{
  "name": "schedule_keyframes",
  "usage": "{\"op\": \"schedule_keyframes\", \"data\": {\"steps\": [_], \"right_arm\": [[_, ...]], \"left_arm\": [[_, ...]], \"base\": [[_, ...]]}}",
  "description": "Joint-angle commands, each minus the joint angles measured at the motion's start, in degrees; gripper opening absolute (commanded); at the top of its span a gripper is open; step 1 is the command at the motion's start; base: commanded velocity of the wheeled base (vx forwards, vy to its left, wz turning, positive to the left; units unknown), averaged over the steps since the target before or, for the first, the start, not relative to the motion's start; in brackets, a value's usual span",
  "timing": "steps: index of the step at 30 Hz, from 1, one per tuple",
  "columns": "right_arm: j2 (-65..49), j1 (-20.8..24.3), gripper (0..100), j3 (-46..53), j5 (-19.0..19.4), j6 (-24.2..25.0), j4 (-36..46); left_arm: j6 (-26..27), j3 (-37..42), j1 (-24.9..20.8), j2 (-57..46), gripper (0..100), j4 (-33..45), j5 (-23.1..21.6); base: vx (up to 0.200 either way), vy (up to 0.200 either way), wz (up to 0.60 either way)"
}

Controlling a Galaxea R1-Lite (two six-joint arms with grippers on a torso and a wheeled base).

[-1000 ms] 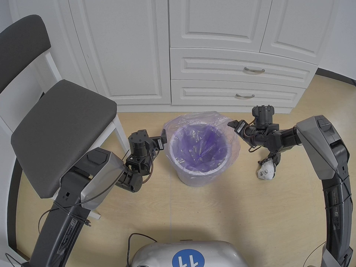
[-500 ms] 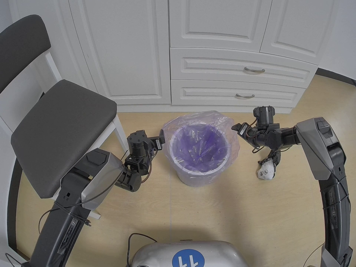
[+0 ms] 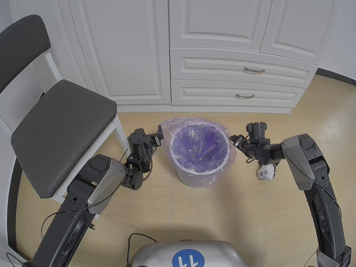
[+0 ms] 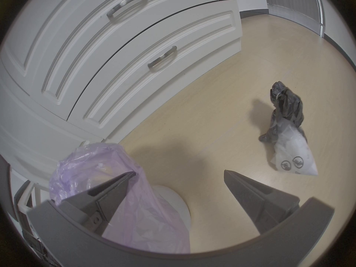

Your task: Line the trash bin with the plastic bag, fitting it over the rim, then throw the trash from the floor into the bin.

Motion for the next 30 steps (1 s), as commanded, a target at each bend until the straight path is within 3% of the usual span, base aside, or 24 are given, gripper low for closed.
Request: {"op": "schedule_keyframes", "data": {"steps": [1, 15, 30], "right_arm": [[3.48, 0.25, 100, -0.15, -0.32, 0.48, -1.88], [4.45, 0.51, 100, -0.15, -0.67, -0.48, -1.17], [6.73, 0.33, 100, -0.15, -1.11, -3.47, -1.97]], "left_arm": [[-0.02, -1.41, 0.01, 2.44, 100, 0.25, 0.32], [-0.02, -1.41, 0.8, 2.53, 100, 7.28, 2.17], [0.33, 0.85, 0.53, 3.76, 100, 8.42, 2.34]], "base": [[0.0, 0.0, 0.0], [0.0, 0.0, 0.0], [0.0, 0.0, 0.0]]}}
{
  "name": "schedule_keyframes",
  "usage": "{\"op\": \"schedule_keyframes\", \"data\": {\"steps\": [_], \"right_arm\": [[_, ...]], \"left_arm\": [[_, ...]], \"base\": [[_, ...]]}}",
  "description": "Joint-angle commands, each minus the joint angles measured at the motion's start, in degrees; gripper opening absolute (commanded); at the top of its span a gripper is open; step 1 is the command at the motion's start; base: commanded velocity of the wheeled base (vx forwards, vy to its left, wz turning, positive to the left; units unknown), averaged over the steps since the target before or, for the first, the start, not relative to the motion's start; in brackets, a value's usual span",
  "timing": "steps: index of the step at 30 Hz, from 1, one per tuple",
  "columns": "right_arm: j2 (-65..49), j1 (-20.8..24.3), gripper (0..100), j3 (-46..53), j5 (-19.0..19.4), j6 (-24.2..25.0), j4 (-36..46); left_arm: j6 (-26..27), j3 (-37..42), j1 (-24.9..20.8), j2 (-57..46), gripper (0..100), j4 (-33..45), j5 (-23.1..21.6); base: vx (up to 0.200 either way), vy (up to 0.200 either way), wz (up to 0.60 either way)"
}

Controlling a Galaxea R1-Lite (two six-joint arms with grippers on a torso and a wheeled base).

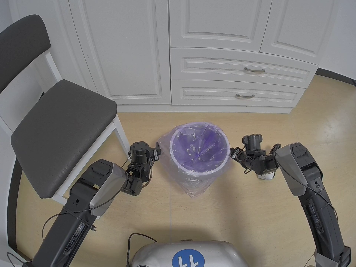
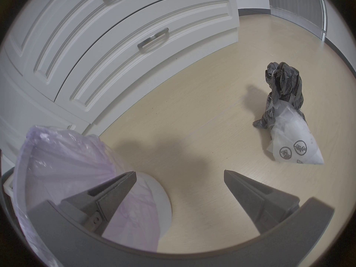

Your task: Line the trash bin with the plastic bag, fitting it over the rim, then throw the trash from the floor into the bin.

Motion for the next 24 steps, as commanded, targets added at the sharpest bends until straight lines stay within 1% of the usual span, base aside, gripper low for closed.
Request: {"op": "schedule_keyframes", "data": {"steps": [1, 7, 14, 19, 24], "right_arm": [[1.33, -0.13, 100, 0.01, 0.02, -1.11, -0.38], [2.04, -0.13, 100, 0.01, -0.06, -1.81, -1.09], [5.2, -0.31, 100, 0.01, -0.77, -5.94, -6.18], [5.82, -0.22, 100, 0.01, -0.77, -7.26, -6.54], [6.69, -0.39, 100, 0.01, -0.77, -8.76, -6.54]], "left_arm": [[0.2, -0.31, -0.1, 1.0, 100, -0.09, 0.01], [0.29, -0.57, -0.28, 2.5, 100, 0.09, 0.01], [-0.15, -0.92, -0.28, 2.59, 100, 2.37, -0.08], [-0.5, -2.07, -0.19, 2.67, 100, 4.57, -0.08], [-3.05, -2.49, -0.01, 3.2, 100, 7.56, 0.89]], "base": [[0.0, 0.0, 0.0], [0.0, 0.0, 0.0], [0.0, 0.0, 0.0], [0.0, 0.0, 0.0], [0.0, 0.0, 0.0]]}}
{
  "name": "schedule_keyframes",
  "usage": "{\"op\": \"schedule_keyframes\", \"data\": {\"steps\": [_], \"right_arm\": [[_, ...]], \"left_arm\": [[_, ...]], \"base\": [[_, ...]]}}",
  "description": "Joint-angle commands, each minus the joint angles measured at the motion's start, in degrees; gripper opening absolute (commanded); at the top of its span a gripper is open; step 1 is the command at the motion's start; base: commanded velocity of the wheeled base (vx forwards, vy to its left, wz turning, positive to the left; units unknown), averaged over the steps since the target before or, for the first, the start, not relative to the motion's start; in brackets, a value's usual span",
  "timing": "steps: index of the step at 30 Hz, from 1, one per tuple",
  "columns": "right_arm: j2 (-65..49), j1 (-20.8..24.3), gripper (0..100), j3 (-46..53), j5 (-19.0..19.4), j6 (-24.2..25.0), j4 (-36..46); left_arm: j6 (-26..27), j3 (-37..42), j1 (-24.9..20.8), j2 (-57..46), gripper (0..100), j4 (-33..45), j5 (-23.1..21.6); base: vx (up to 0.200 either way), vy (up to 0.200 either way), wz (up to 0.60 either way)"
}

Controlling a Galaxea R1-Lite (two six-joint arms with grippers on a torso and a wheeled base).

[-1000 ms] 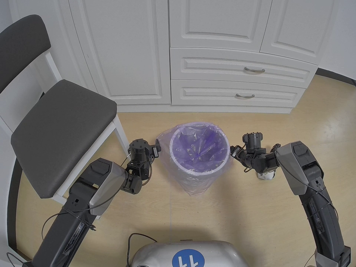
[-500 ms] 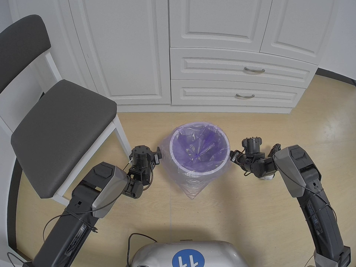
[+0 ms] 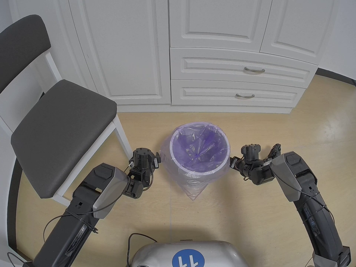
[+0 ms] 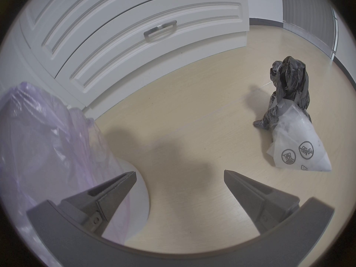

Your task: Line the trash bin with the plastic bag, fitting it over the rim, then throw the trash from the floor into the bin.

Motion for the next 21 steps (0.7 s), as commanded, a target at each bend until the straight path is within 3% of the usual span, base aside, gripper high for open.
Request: {"op": "schedule_keyframes", "data": {"steps": [1, 10, 14, 17, 19, 21], "right_arm": [[1.31, -0.24, 100, 0.01, -0.01, -1.29, 0.01], [1.49, -0.41, 100, 0.01, -0.1, -1.56, 0.1], [-0.01, -0.33, 100, 0.01, -1.86, -2.17, 0.8], [-2.47, -0.94, 100, 4.13, -1.24, -7.0, 0.63], [-5.9, -1.64, 100, 10.72, 0.78, -11.75, 0.01], [-9.15, -1.73, 100, 16.08, 3.94, -12.45, -1.13]], "left_arm": [[-0.8, -0.28, 0.14, 0.42, 100, 0.74, 0.29], [-0.89, -0.28, 0.14, 0.42, 100, 0.56, 0.47], [0.25, -0.28, 0.14, 0.25, 100, -2.6, 1.17], [4.65, 4.01, 0.31, -0.63, 100, -7.52, 1.17], [7.28, 5.24, 1.28, -0.99, 100, -9.72, 0.65], [8.25, 6.29, 2.07, -1.25, 100, -10.33, 0.12]], "base": [[0.0, 0.0, 0.0], [0.0, 0.0, 0.0], [0.0, 0.0, 0.0], [0.0, 0.0, 0.0], [0.0, 0.0, 0.0], [0.0, 0.0, 0.0]]}}
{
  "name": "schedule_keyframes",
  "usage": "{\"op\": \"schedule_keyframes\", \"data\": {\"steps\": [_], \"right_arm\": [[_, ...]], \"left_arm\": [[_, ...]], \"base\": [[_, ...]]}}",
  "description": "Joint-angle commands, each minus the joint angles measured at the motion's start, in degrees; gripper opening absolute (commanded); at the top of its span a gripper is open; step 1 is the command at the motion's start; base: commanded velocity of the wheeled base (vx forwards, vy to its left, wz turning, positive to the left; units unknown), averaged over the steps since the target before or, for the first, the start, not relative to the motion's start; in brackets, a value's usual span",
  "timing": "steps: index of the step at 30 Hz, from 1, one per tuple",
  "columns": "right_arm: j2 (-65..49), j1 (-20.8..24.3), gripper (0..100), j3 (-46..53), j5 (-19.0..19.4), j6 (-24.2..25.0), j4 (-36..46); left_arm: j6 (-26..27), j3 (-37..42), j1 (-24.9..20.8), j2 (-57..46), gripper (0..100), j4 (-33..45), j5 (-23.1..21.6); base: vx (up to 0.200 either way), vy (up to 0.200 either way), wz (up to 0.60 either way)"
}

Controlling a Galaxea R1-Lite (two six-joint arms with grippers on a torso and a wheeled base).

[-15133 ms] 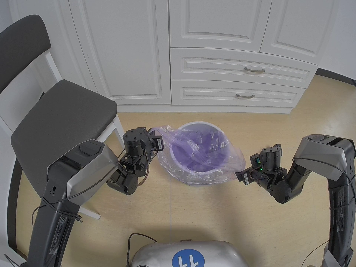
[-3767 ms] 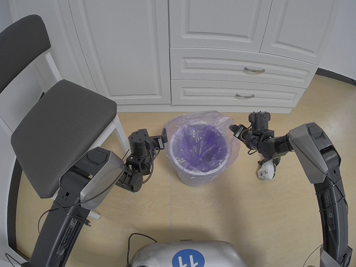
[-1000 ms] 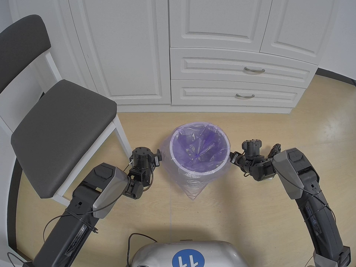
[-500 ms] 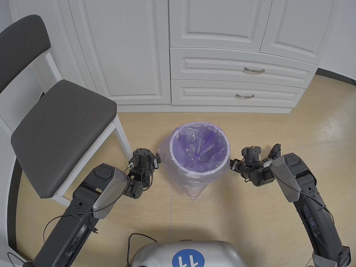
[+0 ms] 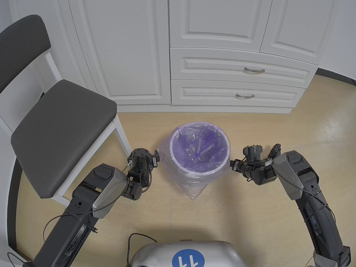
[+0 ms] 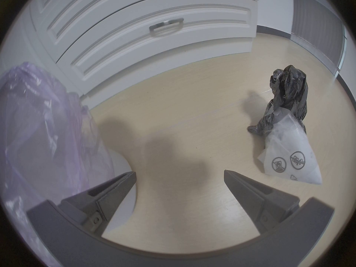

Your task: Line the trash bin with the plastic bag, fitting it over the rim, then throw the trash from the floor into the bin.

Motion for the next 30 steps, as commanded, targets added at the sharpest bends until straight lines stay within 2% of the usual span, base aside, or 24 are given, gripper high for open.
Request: {"op": "schedule_keyframes", "data": {"steps": [1, 4, 6, 7, 9, 14, 15, 16, 17, 18, 21, 23, 24, 26, 30], "right_arm": [[-9.45, -0.7, 100, 15.43, 5.93, -5.98, -2.65], [-11.74, 0.27, 100, 22.11, 8.4, -7.74, -7.22], [-12.09, 0.97, 100, 24.04, 8.83, -9.67, -9.94], [-11.91, 0.97, 100, 25.01, 9.01, -12.49, -13.64], [-11.82, 0.97, 100, 25.8, 9.1, -13.81, -16.27], [-11.82, 1.06, 100, 25.97, 9.27, -13.98, -16.62], [-11.82, 0.97, 100, 25.8, 9.54, -13.89, -16.36], [-11.82, 0.97, 100, 25.8, 9.54, -13.89, -16.27], [-11.74, 0.88, 100, 25.45, 9.71, -13.81, -16.1], [-11.74, 0.88, 100, 25.36, 9.71, -13.81, -16.01], [-11.56, 0.71, 100, 24.74, 9.71, -13.81, -15.31], [-11.56, 0.62, 100, 24.74, 9.71, -13.81, -15.31], [-11.47, 0.44, 100, 24.57, 9.71, -13.81, -15.22], [-11.03, 0.44, 100, 23.69, 9.71, -13.81, -14.43], [-9.36, -0.7, 100, 20.26, 9.63, -13.81, -13.81]], "left_arm": [[4.77, 4.66, 2.06, -1.4, 100, -4.22, -0.98], [5.21, 5.19, 2.67, -1.57, 100, -4.74, -1.51], [5.65, 5.45, 2.76, -1.66, 100, -5.36, -1.69], [6.62, 5.98, 2.85, -1.84, 100, -6.33, -1.69], [8.46, 6.42, 2.93, -1.84, 100, -7.56, -1.95], [11.89, 7.82, 3.2, -2.19, 100, -10.19, -2.21], [13.47, 12.22, 3.55, -4.83, 100, -12.22, -3.09], [13.56, 12.66, 3.55, -5.09, 100, -12.3, -3.27], [13.74, 19.42, 3.2, -8.43, 100, -14.06, -6.35], [13.74, 20.48, 3.11, -8.96, 100, -14.41, -6.87], [14.0, 33.93, 1.62, -15.9, 100, -18.28, -12.76], [14.09, 36.65, 1.26, -17.57, 100, -18.54, -13.9], [13.91, 43.07, 0.39, -21.35, 100, -18.72, -17.6], [13.82, 46.67, -0.32, -23.02, 100, -19.42, -20.67], [13.74, 47.29, -1.28, -22.67, 100, -21.53, -21.64]], "base": [[0.0, 0.0, 0.0], [0.0, 0.0, 0.0], [0.0, 0.0, 0.0], [0.0, 0.0, 0.0], [0.0, 0.0, 0.0], [0.0, 0.0, 0.0], [0.0, 0.0, 0.0], [0.0, 0.0, 0.0], [0.0, 0.0, 0.0], [0.0, 0.0, 0.0], [0.0, 0.0, 0.0], [0.0, 0.0, 0.0], [0.0, 0.0, 0.0], [0.0, 0.0, 0.0], [0.0, 0.0, 0.0]]}}
